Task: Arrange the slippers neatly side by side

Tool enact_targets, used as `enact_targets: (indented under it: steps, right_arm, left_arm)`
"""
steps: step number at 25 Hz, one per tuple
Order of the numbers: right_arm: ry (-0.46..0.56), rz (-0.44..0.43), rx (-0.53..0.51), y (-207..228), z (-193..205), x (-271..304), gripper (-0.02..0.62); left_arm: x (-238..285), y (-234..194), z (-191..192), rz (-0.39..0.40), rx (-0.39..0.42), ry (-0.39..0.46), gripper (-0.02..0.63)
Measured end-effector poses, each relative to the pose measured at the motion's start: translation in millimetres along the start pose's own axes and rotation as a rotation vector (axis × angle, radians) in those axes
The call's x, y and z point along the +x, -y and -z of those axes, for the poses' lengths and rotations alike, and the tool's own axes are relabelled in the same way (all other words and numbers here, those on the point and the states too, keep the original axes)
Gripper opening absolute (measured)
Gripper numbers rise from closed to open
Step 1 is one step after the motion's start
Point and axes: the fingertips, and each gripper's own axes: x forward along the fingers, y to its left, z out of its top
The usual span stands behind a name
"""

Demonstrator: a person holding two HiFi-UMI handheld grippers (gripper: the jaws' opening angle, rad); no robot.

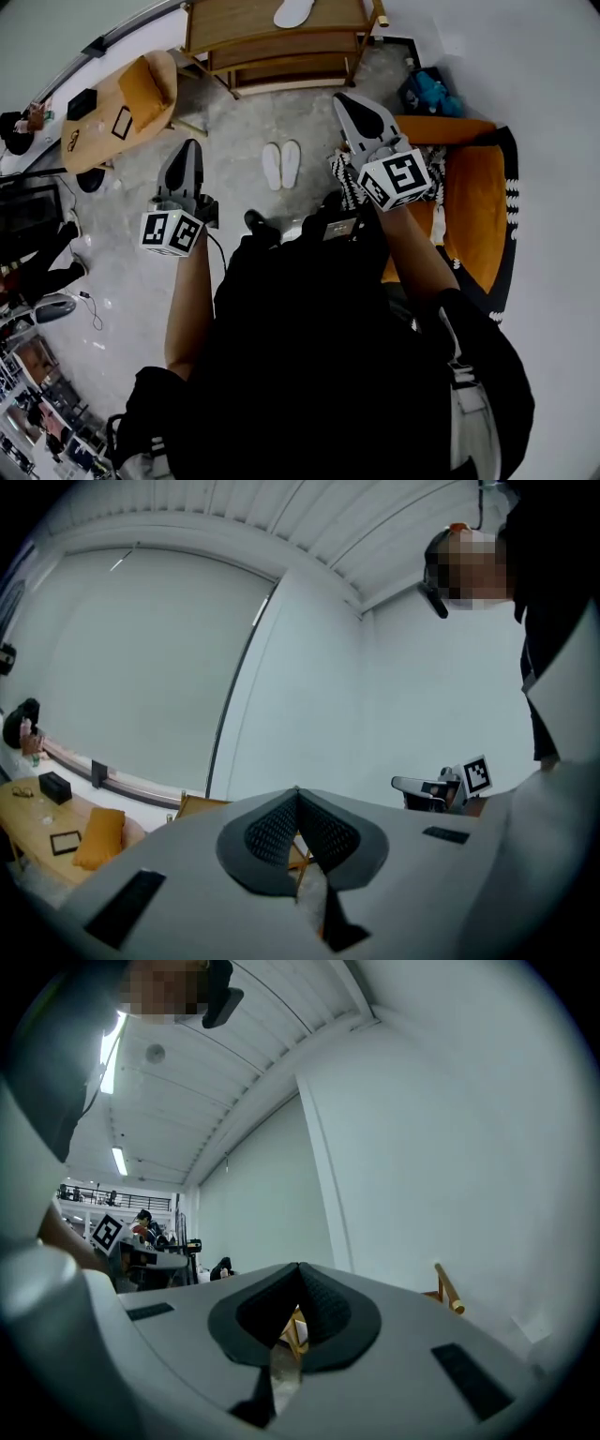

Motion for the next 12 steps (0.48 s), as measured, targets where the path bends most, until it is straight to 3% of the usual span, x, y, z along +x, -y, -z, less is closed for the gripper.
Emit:
enact_targets:
  steps: [6, 12]
  right_arm:
    - [-0.002, 0.049, -0.017, -30.0, -3.0, -20.8, 0.031]
    - [-0.012, 0.095, -0.033, -84.7, 0.2, -48.9, 0.031]
  left_arm:
    - [-29.5, 5.4, -18.5, 0.053, 0.11, 0.008, 0.015]
    - [-79.9, 2.5, -36.7, 0.074, 0.112, 0.114, 0.015]
